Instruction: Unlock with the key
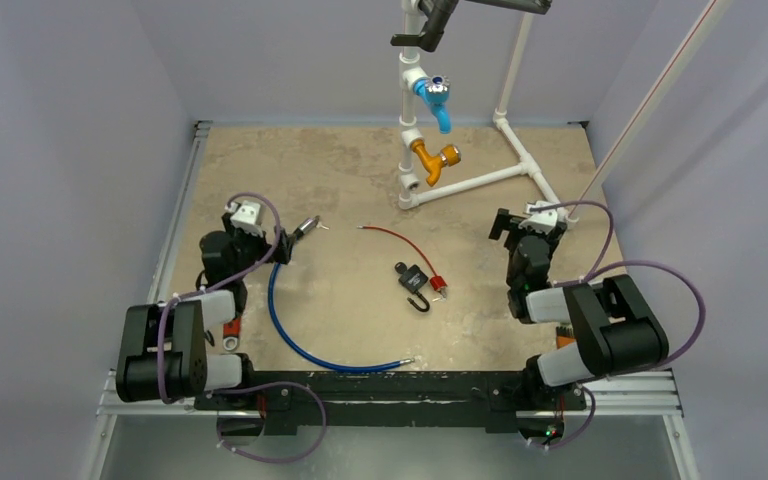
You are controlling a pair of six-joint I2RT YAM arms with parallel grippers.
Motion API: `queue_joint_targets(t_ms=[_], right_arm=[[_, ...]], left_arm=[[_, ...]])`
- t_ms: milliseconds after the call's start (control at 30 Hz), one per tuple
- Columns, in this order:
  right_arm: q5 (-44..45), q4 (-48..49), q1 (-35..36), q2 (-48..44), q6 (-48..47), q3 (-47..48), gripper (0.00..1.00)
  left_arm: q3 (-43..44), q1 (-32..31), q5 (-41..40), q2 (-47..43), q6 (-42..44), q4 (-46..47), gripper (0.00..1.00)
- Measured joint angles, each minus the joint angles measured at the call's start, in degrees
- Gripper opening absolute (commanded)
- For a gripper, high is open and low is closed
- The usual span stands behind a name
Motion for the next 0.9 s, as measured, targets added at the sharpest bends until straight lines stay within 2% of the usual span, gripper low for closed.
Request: queue_joint_targets(t_ms=[67, 133, 233, 433, 900], right_arm=[[0.39, 5.57, 0.02, 3.26, -0.28, -2.16, 0.99], [1.07, 9.35, 0.0, 6.1, -1.05, -3.78, 0.99], [0.72, 8.74, -0.46, 6.6, -0.59, -3.32, 0.99], [-3.39, 7.34, -5.92, 5.49, 1.84, -0.57, 0.99], [-3.96, 7.41, -5.88, 5.09, 1.92, -0.57, 0.99]], left_arm=[[-4.02, -2.86, -1.22, 2.08, 1.29, 7.34, 1.0], [-5.46, -4.17, -2.34, 2.71, 2.25, 7.87, 1.0], [-4.2, -4.28, -4.22, 3.08, 2.47, 8.39, 1.0], [-2.95, -4.22, -6.1, 3.08, 2.47, 10.6, 1.0], [-2.95, -4.22, -6.91, 3.13, 2.47, 10.8, 1.0]])
